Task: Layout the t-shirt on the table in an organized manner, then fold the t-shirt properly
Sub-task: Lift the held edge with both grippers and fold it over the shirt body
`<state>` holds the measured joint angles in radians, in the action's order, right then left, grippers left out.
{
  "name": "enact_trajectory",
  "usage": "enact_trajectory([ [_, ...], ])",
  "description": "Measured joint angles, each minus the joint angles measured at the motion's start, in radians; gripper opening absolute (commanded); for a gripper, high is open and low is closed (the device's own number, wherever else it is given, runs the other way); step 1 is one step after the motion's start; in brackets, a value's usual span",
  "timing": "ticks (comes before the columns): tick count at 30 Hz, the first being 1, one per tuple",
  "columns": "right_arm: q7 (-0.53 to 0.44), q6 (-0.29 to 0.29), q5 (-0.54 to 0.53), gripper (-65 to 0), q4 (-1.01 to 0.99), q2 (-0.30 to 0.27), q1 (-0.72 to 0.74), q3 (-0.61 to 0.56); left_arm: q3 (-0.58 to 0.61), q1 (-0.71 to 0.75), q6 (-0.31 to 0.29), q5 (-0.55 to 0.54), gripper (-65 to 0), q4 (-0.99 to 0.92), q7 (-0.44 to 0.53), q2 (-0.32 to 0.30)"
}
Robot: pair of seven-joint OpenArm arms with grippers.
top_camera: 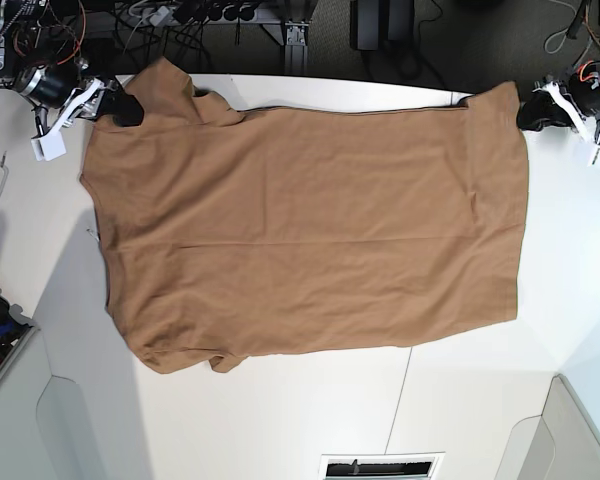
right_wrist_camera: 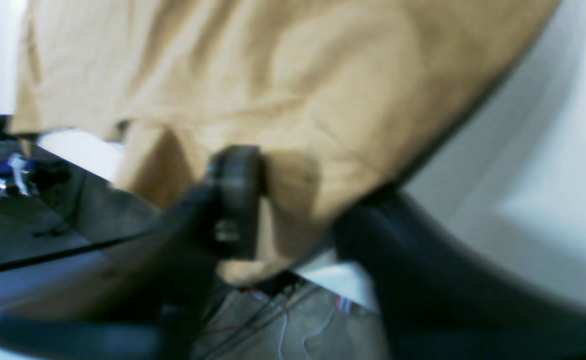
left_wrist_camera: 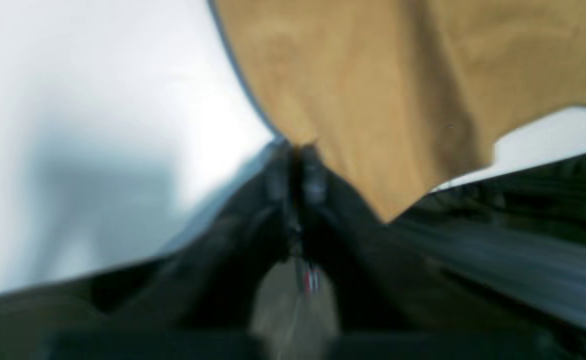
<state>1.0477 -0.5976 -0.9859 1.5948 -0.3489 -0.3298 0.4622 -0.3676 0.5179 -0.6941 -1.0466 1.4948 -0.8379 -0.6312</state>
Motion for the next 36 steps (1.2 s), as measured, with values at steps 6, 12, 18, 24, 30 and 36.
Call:
enact_trajectory([
  [6,0.005,0.002,0.0,-65.0,-0.002,-0.002,0.0,0.01,-0.039,-0.001,0.005,0.046,-65.0,0.113,-0.006,0.001],
  [12,0.009,0.002,-0.014,-65.0,0.063,-0.001,0.001,0.119,-0.156,-0.001,0.005,0.016,-65.0,0.181,-0.003,-0.003],
  [18,0.01,0.0,-0.009,-65.0,0.068,-0.003,0.093,0.137,-0.132,-0.001,0.005,0.068,-65.0,0.181,0.058,-0.006],
  [24,-0.021,-0.005,0.047,-65.0,0.067,0.0,0.179,0.126,-0.091,-0.022,0.005,0.183,-65.0,0.173,0.152,-0.006],
  [30,-0.043,-0.006,0.086,-65.0,0.02,0.0,0.269,0.126,-0.009,-0.154,-0.003,0.22,-65.0,0.044,0.166,-0.006],
  [36,-0.087,-0.003,0.148,-65.0,-0.099,0.002,0.355,0.112,0.053,-0.258,-0.001,0.235,-65.0,-0.056,0.166,-0.006],
])
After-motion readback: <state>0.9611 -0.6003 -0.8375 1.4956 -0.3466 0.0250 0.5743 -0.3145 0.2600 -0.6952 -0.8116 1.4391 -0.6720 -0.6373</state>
